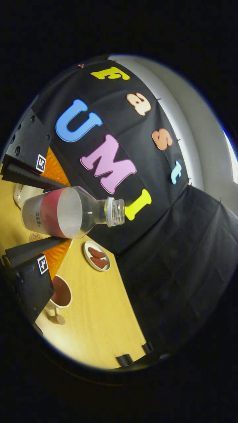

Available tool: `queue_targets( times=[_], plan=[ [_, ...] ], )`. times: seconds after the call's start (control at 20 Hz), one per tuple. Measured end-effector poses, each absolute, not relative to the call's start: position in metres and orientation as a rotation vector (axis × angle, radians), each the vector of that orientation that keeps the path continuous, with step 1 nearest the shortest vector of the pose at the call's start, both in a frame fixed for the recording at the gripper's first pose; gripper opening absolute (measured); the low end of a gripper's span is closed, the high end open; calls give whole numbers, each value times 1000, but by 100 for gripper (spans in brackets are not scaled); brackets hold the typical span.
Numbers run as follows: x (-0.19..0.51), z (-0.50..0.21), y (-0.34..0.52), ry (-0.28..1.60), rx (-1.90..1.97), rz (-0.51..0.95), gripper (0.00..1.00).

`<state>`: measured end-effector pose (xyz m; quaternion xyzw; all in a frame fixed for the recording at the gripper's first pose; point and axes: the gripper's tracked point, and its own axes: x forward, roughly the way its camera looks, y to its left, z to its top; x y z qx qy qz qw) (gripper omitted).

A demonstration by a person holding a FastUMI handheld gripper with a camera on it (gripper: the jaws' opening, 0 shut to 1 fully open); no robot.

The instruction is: Take the bottle from table, then pour the juice into the cup, finally place the bottle on the coaster

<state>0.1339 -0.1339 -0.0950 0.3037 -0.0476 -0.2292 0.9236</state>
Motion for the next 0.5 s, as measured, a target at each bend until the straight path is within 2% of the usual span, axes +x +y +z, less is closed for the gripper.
queue_targets(
  times=[0.3,0.5],
  plan=[
    [180,-69,-99,-62,238,-360,75],
    [212,-86,-92,-7,-47,-362,75]
  ],
)
